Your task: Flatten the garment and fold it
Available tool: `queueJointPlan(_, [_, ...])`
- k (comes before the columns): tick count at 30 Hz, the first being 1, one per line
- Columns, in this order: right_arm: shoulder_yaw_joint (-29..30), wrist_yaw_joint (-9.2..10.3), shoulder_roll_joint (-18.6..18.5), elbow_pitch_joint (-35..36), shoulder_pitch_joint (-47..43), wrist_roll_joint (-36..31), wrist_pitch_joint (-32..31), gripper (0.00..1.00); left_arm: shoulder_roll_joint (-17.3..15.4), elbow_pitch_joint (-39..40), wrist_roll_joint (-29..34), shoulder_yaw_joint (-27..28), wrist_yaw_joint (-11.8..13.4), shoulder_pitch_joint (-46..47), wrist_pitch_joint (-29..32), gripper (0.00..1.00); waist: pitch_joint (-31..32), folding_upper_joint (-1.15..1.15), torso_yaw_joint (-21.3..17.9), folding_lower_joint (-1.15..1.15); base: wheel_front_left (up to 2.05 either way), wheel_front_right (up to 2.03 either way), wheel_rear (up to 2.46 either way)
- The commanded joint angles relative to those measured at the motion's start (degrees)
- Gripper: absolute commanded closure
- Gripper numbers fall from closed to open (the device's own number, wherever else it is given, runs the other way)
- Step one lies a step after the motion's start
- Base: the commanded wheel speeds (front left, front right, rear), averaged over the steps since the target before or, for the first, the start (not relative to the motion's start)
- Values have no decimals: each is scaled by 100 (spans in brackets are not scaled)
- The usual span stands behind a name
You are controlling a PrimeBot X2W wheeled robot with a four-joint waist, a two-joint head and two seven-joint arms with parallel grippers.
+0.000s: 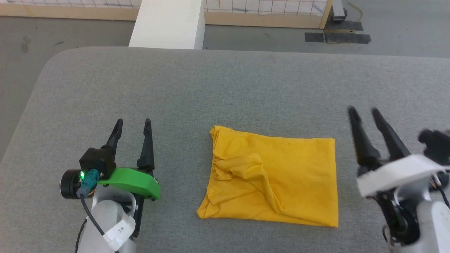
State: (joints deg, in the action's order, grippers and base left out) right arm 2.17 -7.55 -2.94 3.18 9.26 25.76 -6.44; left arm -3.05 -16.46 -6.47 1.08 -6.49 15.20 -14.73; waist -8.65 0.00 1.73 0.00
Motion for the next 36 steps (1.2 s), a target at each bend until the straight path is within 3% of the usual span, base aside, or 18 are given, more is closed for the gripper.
queueJointPlan(1, [199,6,6,-141,-135,-62,62,0,13,18,27,-2,-11,-62,-27,0,47,0,-35,0,0,0,0])
queueJointPlan(6, [655,6,6,-742,-397,4,109,0,14,44,30,-6,-21,-84,-27,0,88,0,-51,0,0,0,0])
queueJointPlan(12, [650,6,6,-1371,-455,-196,-3,0,15,48,18,-32,-31,-110,-27,0,113,0,-33,0,0,0,0])
queueJointPlan(30, [-554,6,6,-3015,236,316,-1233,0,17,-43,-48,-151,-39,-56,-27,0,58,0,79,0,0,0,0])
queueJointPlan(32, [-627,6,6,-3139,315,357,-1349,54,17,-49,-61,-167,-38,-60,-27,0,51,0,101,0,0,0,0])
queueJointPlan(34, [-648,6,6,-3205,373,365,-1372,89,17,-54,-71,-181,-37,-66,-27,0,42,0,119,0,0,0,0])
queueJointPlan(35, [-652,6,6,-3229,397,331,-1371,100,17,-56,-73,-184,-36,-67,-27,0,37,0,126,0,0,0,0])
queueJointPlan(36, [-658,6,6,-3235,413,293,-1366,100,17,-57,-74,-182,-35,-68,-27,0,36,0,128,0,0,0,0])
